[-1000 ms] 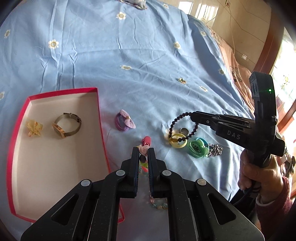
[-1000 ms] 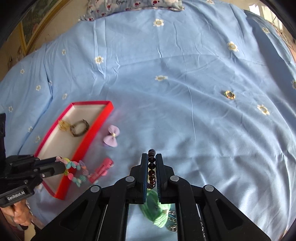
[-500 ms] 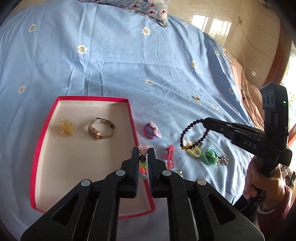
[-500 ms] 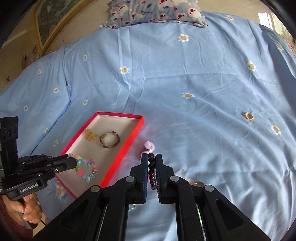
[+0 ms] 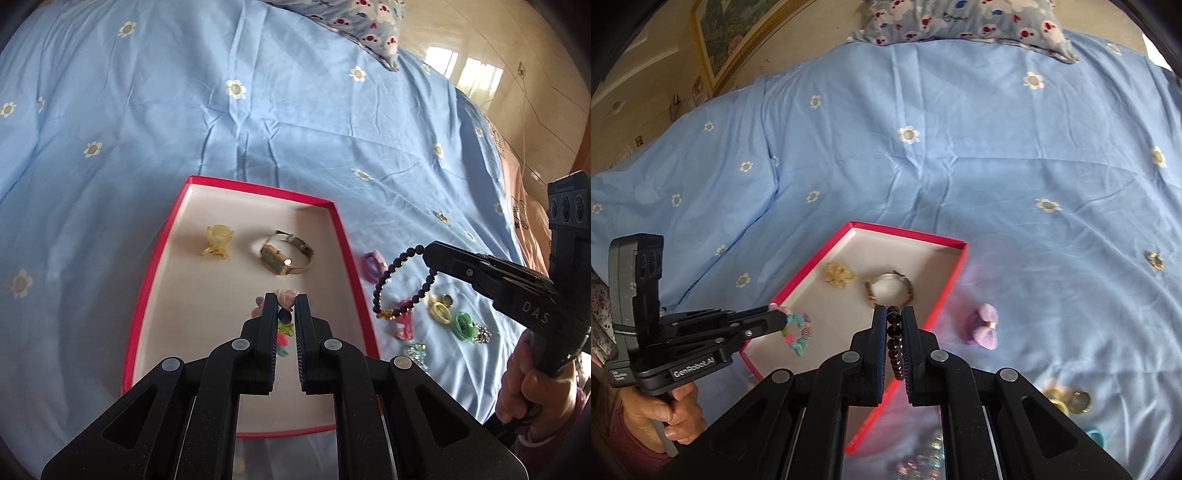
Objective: Organize jewelry
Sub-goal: 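Carry the pink clip and black bracelet with both grippers into the red box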
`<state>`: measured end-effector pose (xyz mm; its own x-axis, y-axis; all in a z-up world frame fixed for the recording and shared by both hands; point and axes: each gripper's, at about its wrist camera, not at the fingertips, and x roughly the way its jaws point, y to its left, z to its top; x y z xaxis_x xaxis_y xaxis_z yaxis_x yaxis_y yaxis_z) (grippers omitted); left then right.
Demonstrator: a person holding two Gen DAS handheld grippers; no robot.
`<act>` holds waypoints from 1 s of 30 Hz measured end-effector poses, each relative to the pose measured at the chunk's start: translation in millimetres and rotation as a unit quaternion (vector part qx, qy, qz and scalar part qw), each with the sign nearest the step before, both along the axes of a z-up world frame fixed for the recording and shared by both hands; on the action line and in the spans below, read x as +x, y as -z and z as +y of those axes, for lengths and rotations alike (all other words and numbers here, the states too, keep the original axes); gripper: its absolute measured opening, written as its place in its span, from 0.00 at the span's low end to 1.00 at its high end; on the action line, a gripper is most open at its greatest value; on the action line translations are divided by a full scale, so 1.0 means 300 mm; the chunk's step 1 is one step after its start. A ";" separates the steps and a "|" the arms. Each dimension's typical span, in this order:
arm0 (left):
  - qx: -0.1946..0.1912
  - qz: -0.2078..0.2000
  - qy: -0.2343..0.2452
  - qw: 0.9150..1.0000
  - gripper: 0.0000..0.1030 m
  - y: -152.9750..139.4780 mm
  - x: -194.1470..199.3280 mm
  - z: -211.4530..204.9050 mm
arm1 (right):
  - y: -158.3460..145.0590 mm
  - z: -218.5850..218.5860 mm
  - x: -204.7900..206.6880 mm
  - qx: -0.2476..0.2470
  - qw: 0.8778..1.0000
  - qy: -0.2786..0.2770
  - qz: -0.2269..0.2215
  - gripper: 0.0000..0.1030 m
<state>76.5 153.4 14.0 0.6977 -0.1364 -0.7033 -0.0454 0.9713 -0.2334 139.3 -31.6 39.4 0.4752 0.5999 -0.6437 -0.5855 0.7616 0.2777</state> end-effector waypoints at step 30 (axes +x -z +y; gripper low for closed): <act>0.081 0.063 -0.032 0.994 0.08 0.177 0.190 0.092 | 0.273 0.224 0.156 -0.042 0.996 -0.018 0.075 0.07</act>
